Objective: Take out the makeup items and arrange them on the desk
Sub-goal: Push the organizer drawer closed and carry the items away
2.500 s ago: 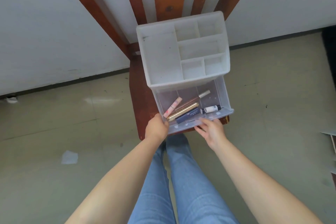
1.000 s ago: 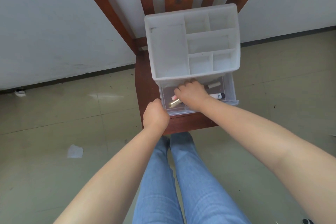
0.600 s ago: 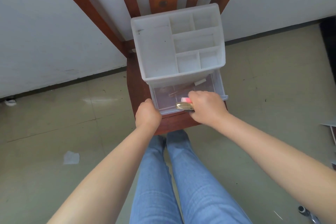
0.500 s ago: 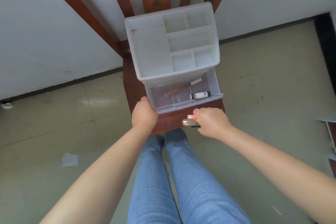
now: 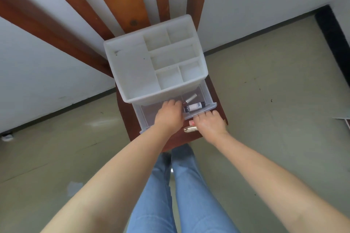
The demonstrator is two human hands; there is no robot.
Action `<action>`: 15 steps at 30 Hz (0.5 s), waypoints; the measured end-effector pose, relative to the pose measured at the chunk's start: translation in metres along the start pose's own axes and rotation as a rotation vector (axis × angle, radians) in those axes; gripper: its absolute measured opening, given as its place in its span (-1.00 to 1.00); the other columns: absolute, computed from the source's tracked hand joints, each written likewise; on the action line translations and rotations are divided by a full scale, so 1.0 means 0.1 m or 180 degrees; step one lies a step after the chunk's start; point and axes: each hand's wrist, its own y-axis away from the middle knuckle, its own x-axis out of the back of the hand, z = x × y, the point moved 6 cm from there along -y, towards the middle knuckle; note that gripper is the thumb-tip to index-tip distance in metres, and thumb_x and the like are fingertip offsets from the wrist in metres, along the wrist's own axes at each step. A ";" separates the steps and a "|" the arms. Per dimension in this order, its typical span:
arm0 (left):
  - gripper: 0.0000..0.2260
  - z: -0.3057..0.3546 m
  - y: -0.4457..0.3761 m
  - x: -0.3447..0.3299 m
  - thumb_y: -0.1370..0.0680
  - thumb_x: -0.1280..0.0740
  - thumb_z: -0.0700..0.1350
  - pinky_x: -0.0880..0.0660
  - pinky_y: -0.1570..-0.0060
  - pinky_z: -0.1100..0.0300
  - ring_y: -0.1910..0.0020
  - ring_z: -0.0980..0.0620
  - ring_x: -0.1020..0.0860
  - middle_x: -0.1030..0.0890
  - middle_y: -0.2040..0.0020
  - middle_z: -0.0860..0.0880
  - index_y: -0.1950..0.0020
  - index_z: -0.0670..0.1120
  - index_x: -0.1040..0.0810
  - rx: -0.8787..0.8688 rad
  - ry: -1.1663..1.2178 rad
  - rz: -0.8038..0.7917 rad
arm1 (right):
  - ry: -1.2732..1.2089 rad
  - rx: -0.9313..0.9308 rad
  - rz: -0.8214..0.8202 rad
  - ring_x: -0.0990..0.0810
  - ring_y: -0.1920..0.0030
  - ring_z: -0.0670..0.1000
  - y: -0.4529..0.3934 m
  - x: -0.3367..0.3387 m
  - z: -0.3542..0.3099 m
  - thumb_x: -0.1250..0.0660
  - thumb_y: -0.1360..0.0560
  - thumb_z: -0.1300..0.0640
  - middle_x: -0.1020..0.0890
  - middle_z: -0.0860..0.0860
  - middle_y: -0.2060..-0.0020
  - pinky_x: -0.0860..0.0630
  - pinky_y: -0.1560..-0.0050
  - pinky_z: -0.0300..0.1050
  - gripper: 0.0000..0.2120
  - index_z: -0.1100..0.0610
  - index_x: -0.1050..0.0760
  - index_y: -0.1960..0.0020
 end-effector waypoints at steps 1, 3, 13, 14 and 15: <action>-0.72 0.06 -0.09 -0.02 -0.56 -0.13 -0.16 -0.33 -0.14 0.01 -0.23 -0.19 -0.34 -0.42 -0.24 -0.21 -0.24 -0.23 -0.37 0.0013 0.0116 -0.0066 | 0.0128 -0.0003 0.0175 -0.63 0.29 0.04 -0.01 0.05 0.02 -0.48 -0.28 -0.04 -0.67 0.08 0.30 -0.46 0.26 -0.22 -0.75 0.13 -0.59 0.21; -0.72 0.14 -0.22 -0.07 -0.56 -0.13 -0.16 -0.30 -0.17 0.05 -0.22 -0.22 -0.35 -0.42 -0.24 -0.24 -0.22 -0.25 -0.38 0.0022 0.0261 -0.0134 | 0.0144 0.0021 0.0390 -0.56 0.52 -0.03 -0.03 0.08 0.04 -0.58 -0.02 -0.17 -0.59 0.00 0.54 -0.40 0.45 -0.32 -0.61 0.12 -0.57 0.45; -0.69 0.15 -0.39 -0.16 -0.53 -0.18 -0.08 -0.36 -0.03 0.11 -0.08 -0.12 -0.43 -0.48 -0.19 -0.19 -0.21 -0.20 -0.39 -0.0050 0.0203 -0.1015 | 0.0301 0.0597 0.0547 -0.64 0.37 -0.06 -0.02 0.14 0.13 -0.50 -0.12 -0.25 -0.66 -0.02 0.44 -0.58 0.27 -0.23 -0.63 0.07 -0.62 0.42; -0.69 0.18 -0.40 -0.14 -0.53 -0.18 -0.07 -0.35 0.03 0.14 -0.01 -0.07 -0.43 -0.49 -0.18 -0.17 -0.21 -0.20 -0.38 -0.0042 0.0220 -0.1073 | 0.0290 0.0627 0.0497 -0.64 0.37 -0.06 -0.02 0.15 0.14 -0.51 -0.11 -0.25 -0.65 -0.03 0.45 -0.58 0.27 -0.23 -0.63 0.06 -0.61 0.43; -0.68 0.21 -0.42 -0.14 -0.54 -0.17 -0.05 -0.32 0.05 0.15 0.01 -0.06 -0.41 -0.48 -0.19 -0.16 -0.22 -0.20 -0.36 -0.0039 0.0226 -0.1138 | 0.0292 0.0669 0.0474 -0.63 0.38 -0.07 -0.02 0.16 0.14 -0.52 -0.10 -0.25 -0.64 -0.03 0.47 -0.58 0.27 -0.24 -0.63 0.06 -0.60 0.46</action>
